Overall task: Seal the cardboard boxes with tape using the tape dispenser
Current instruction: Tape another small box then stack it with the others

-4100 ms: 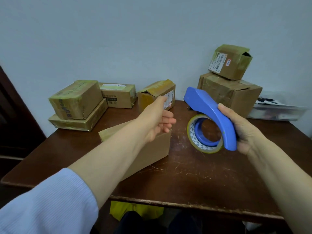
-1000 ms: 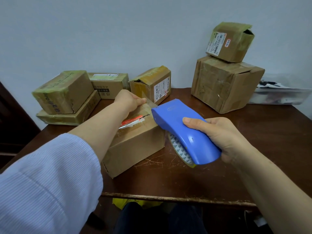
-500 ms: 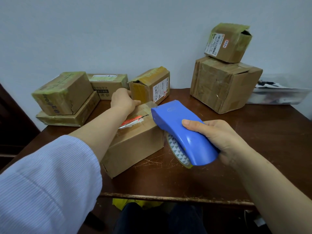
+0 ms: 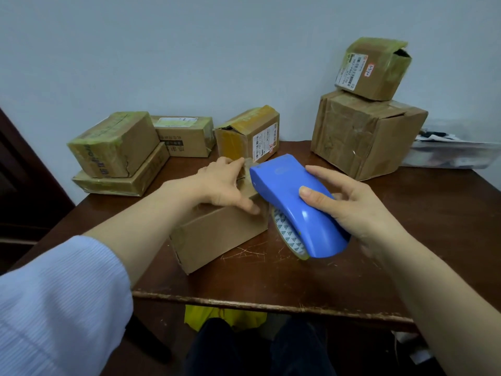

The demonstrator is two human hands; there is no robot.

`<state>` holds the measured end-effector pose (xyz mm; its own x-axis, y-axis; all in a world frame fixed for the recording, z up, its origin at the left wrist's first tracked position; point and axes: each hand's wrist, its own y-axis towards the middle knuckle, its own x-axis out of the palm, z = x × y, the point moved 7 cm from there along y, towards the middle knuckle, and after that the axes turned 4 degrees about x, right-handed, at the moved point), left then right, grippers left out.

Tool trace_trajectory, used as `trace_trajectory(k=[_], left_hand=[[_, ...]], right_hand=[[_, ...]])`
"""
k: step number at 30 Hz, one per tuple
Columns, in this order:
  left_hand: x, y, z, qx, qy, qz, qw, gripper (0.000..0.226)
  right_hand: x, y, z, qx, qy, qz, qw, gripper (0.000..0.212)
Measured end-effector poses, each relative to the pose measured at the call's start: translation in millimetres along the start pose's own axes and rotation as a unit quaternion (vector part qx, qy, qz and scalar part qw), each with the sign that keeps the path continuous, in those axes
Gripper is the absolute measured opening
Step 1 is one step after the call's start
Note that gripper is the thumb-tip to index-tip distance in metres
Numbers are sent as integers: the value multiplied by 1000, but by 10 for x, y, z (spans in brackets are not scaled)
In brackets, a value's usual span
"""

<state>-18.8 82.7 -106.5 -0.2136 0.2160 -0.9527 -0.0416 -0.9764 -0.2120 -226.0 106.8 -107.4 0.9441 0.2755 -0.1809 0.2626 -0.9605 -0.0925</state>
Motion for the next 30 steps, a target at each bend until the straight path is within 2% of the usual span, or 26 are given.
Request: trace_trajectory(k=[2,4,6,8,11,15,21,25,30], left_hand=[[6,41,5,6,13,45,999,112],[11,42,0,11,21,58,998,108],[15,44,-22,8,21,55,998,111],[38,39,-31,0,24,43,999,120],[46,35,-32,-7,24,40,999,123],[42,40,-45,-9,25,36,999,124],[35,54,-41,-10,20,30,999,123],[38,61,-30,-7,25,31,999,121],[30,59,-54,3,28,37,999,116]], right_hand=[[5,0,-9,-23,-56,-3,998,64],[22,-14,-16,-19,-147,0,989,99],[81,-46,-26,-6,-269,-6,963,129],[161,-75,-44,-8,-380,-15,925,138],[192,-70,-31,-10,-455,-15,891,130],[152,-52,19,-1,-432,-17,902,116],[7,-241,85,12,-403,-31,915,112],[-53,-373,161,17,-439,-42,897,113],[-51,-419,111,1,-477,-44,878,103]])
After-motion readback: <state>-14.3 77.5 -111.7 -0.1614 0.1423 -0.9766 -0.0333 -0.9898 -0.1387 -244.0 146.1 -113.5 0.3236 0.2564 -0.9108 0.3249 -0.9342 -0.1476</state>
